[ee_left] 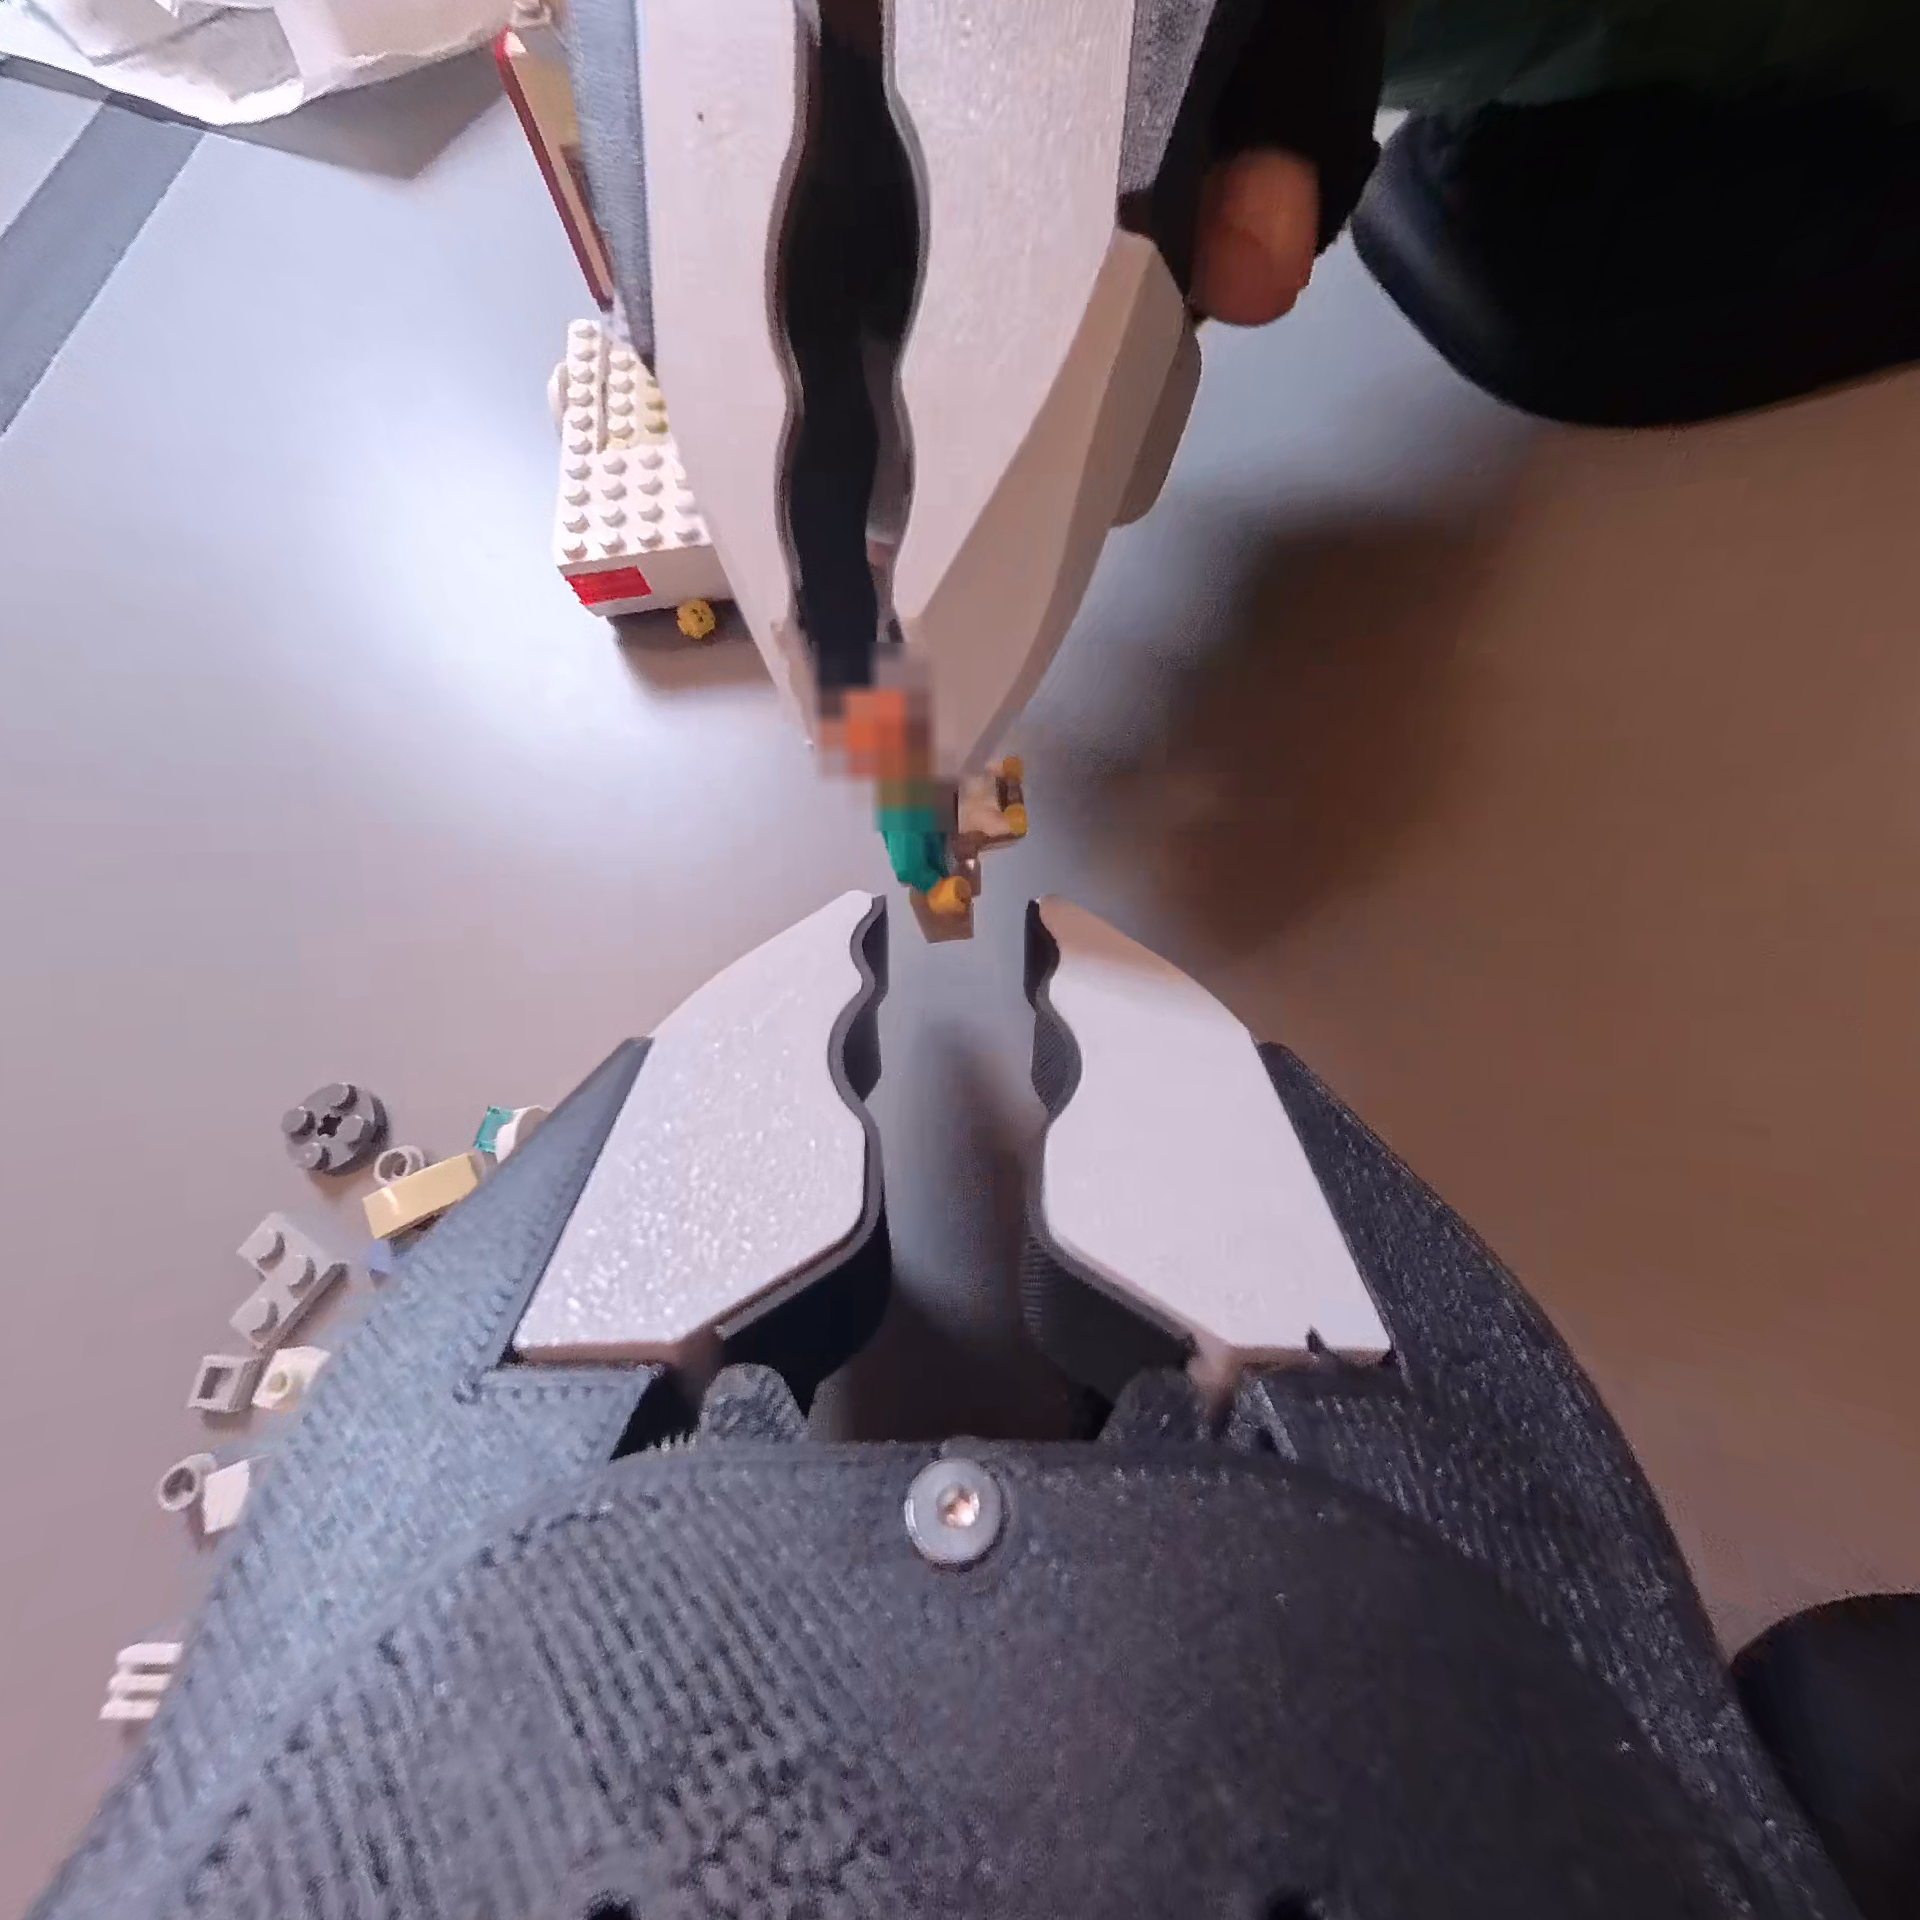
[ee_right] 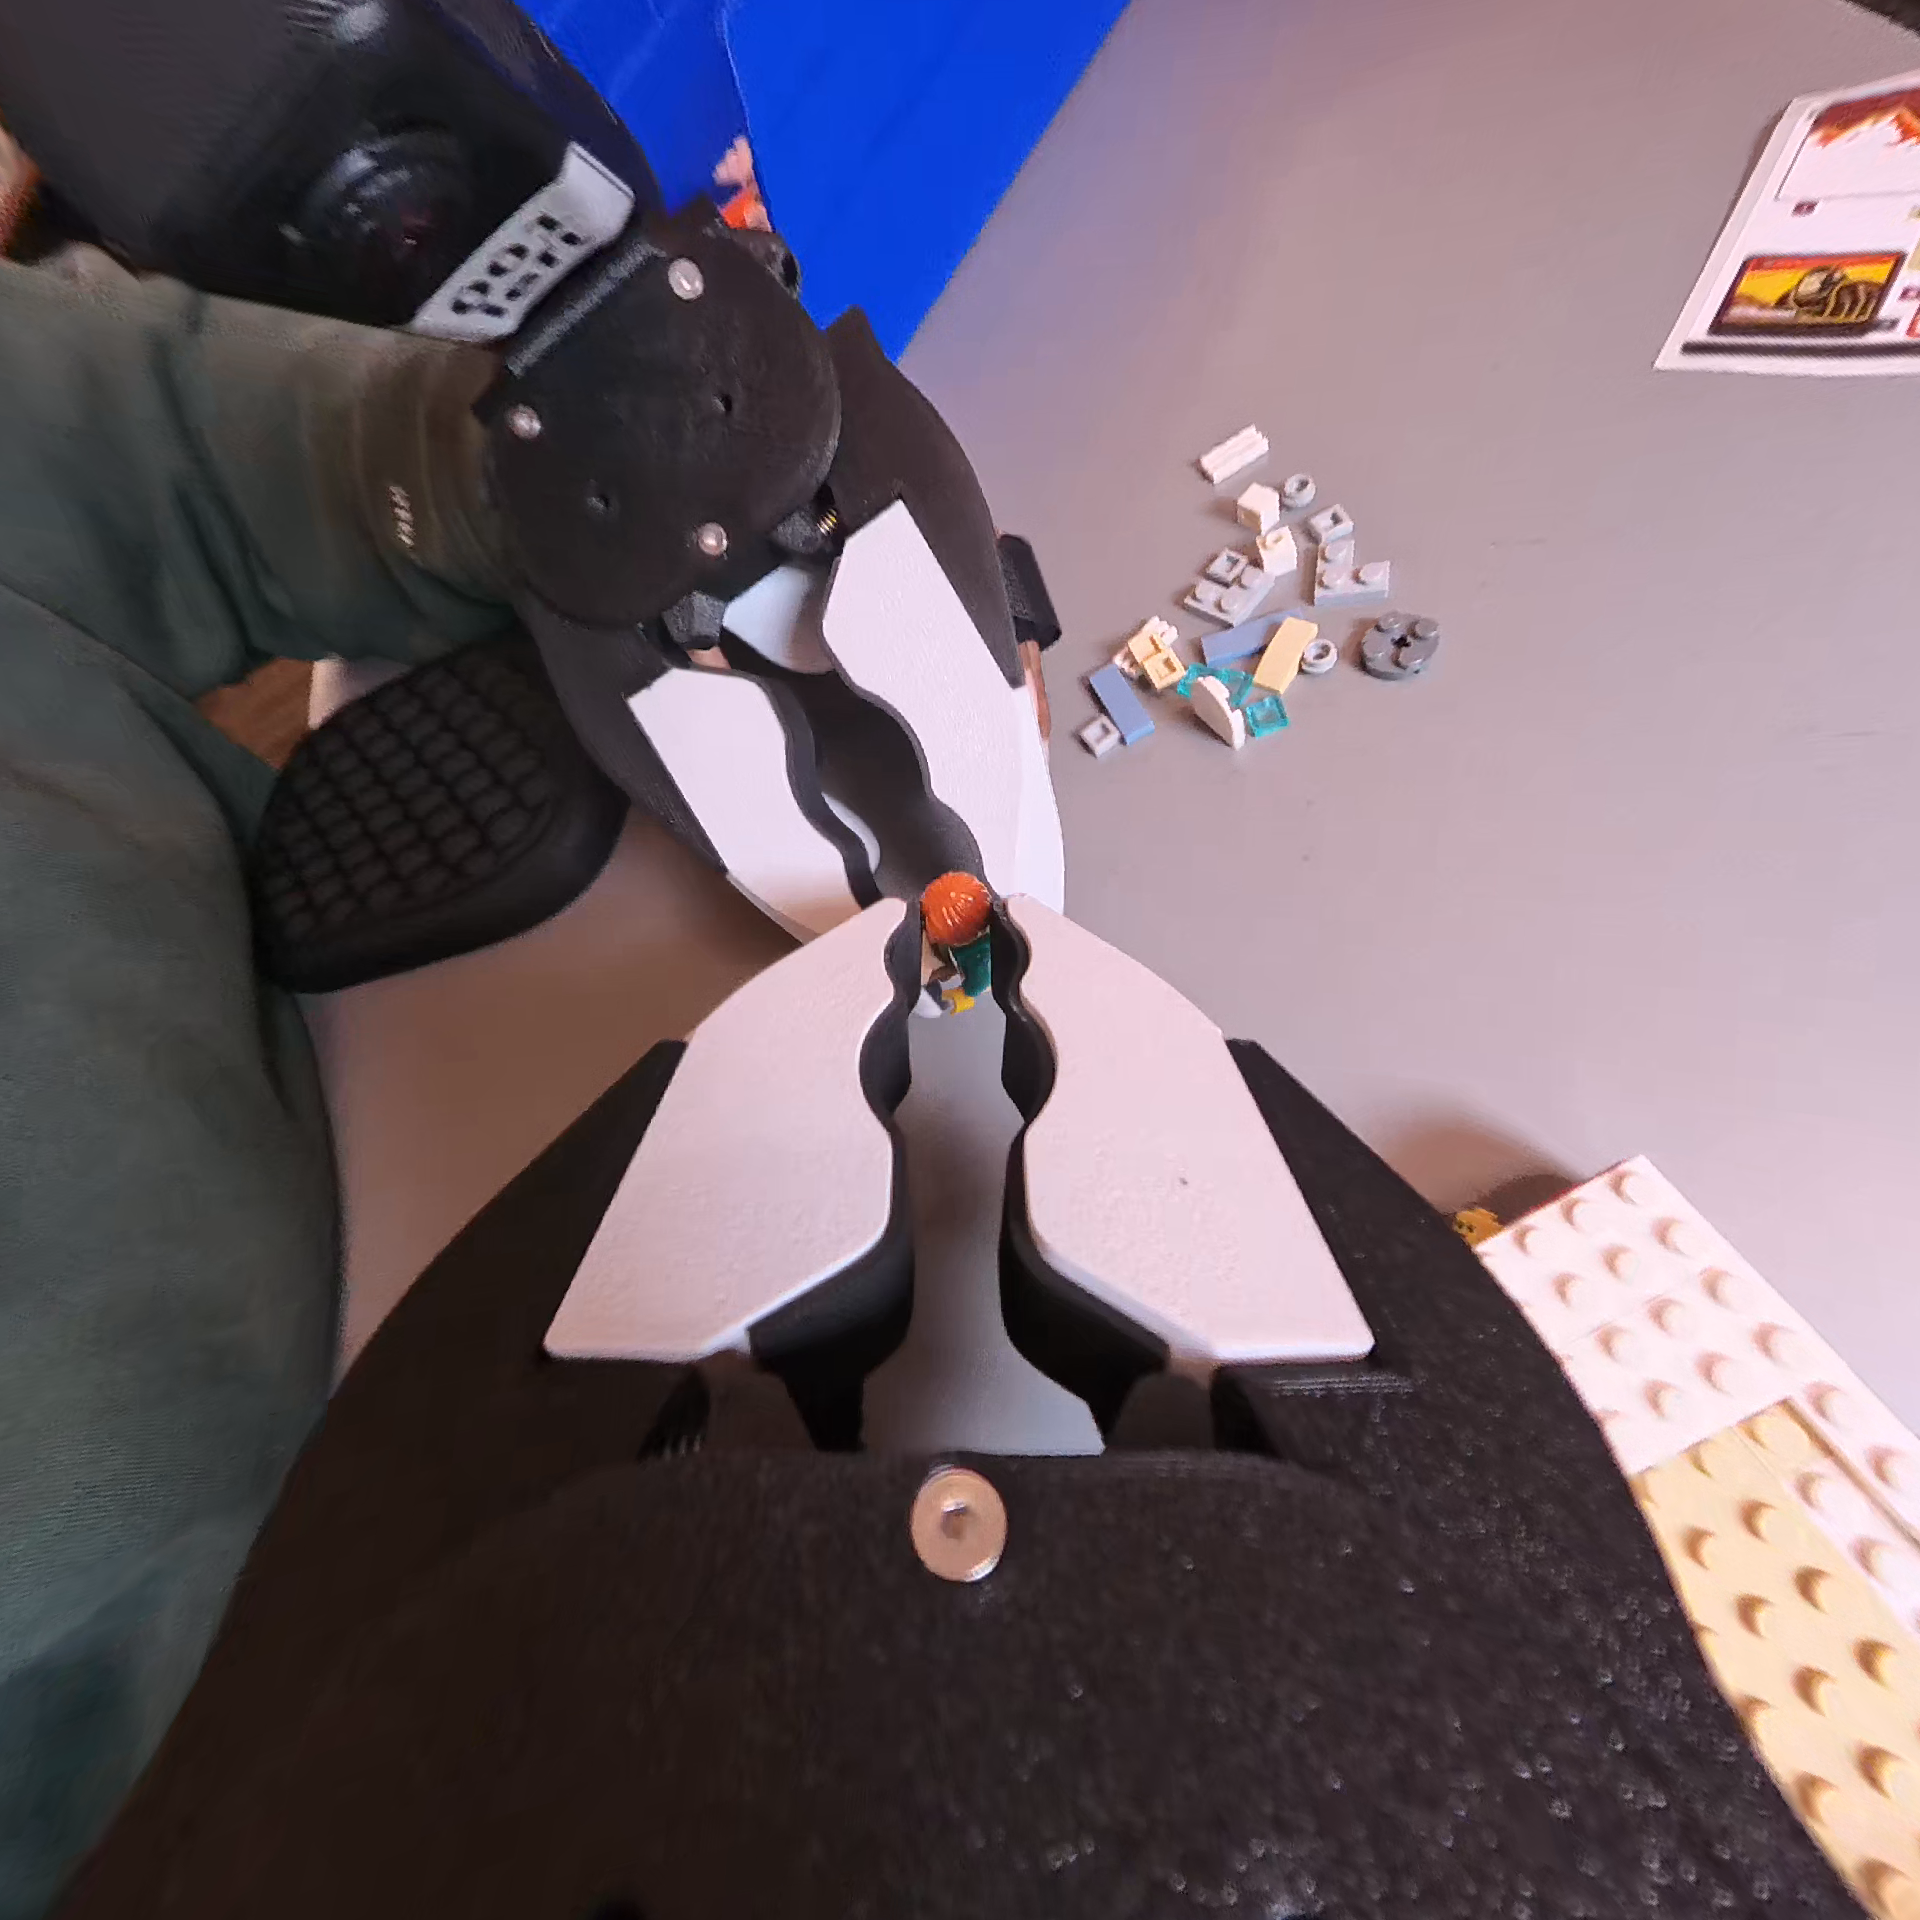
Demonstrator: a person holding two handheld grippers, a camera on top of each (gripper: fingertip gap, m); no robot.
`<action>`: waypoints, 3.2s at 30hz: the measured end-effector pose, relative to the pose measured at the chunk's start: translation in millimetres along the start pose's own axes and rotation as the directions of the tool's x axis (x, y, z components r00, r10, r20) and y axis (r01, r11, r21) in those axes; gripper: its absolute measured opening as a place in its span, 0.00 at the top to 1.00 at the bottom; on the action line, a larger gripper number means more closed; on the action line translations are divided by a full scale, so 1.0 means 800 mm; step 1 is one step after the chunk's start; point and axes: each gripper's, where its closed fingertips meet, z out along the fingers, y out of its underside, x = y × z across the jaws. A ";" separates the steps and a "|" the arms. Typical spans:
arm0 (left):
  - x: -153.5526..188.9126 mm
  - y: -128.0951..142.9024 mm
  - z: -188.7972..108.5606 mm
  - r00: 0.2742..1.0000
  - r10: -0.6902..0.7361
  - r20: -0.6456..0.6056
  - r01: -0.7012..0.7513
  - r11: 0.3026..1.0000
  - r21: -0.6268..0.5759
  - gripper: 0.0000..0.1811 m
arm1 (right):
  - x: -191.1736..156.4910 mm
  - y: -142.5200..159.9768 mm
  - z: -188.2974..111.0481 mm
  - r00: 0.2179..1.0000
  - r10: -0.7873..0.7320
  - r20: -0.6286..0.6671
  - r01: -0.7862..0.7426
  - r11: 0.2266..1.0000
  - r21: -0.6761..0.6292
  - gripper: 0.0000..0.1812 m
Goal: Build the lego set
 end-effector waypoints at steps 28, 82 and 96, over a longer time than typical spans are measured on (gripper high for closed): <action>-0.007 0.006 -0.017 0.999 -0.045 0.022 0.045 0.999 -0.002 0.76 | 0.018 0.013 0.011 0.989 -0.077 -0.129 0.067 0.994 -0.081 0.93; -0.075 -0.044 0.090 0.994 -0.042 -0.101 0.019 0.975 -0.220 0.87 | 0.058 0.069 -0.079 0.894 -0.179 -0.411 0.104 0.975 -0.198 0.87; -0.076 -0.056 0.083 0.998 0.049 -0.038 -0.054 0.986 -0.161 0.96 | 0.043 0.069 -0.095 0.908 -0.136 -0.397 0.118 0.991 -0.069 0.87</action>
